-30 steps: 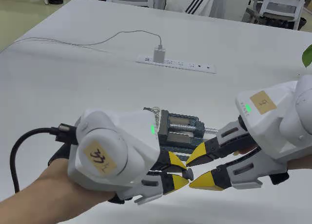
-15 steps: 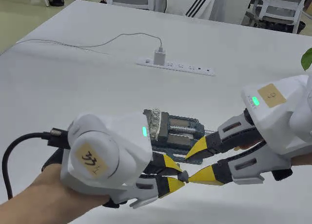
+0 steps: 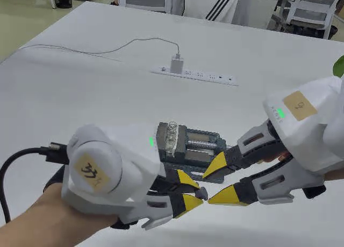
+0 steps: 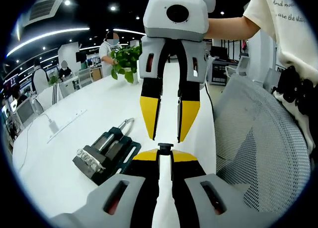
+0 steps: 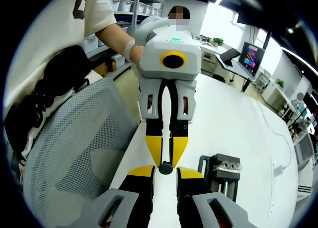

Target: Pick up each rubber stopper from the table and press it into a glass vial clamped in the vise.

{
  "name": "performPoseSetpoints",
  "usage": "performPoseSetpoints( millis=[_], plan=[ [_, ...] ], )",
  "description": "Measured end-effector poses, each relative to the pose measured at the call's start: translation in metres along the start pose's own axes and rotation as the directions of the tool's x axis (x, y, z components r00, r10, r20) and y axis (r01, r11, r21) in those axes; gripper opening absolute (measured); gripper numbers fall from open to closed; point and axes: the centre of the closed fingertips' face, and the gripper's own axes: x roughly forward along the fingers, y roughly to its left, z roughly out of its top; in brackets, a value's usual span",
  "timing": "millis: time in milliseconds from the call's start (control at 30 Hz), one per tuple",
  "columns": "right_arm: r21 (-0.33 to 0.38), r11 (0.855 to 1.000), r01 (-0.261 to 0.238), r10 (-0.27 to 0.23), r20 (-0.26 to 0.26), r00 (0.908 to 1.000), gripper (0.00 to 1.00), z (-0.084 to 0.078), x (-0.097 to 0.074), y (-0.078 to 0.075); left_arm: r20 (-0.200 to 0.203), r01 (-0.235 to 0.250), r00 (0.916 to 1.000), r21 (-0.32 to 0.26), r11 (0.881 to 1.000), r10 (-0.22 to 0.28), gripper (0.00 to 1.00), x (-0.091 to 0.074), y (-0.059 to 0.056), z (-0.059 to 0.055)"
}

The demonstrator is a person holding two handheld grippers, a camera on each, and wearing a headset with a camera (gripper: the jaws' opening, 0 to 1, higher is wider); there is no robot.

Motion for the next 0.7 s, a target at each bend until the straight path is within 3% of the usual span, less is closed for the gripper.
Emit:
performPoseSetpoints(
  millis=[133,433,700],
  plan=[
    [-0.015,1.0,-0.001,0.001,-0.011,0.9999,0.11,-0.003,0.001,-0.002,0.023,-0.003,0.9997,-0.02,1.0,0.004,0.04,-0.003,0.002,0.003],
    [-0.02,1.0,-0.009,0.009,0.012,0.9999,0.08,0.007,0.001,-0.004,0.061,-0.008,0.9981,-0.072,0.997,0.012,0.04,-0.007,0.003,0.006],
    [-0.012,1.0,-0.024,0.024,0.011,0.9996,0.08,0.008,0.002,-0.003,0.079,-0.007,0.9968,-0.072,0.997,0.013,0.04,-0.008,0.003,0.007]
  ],
)
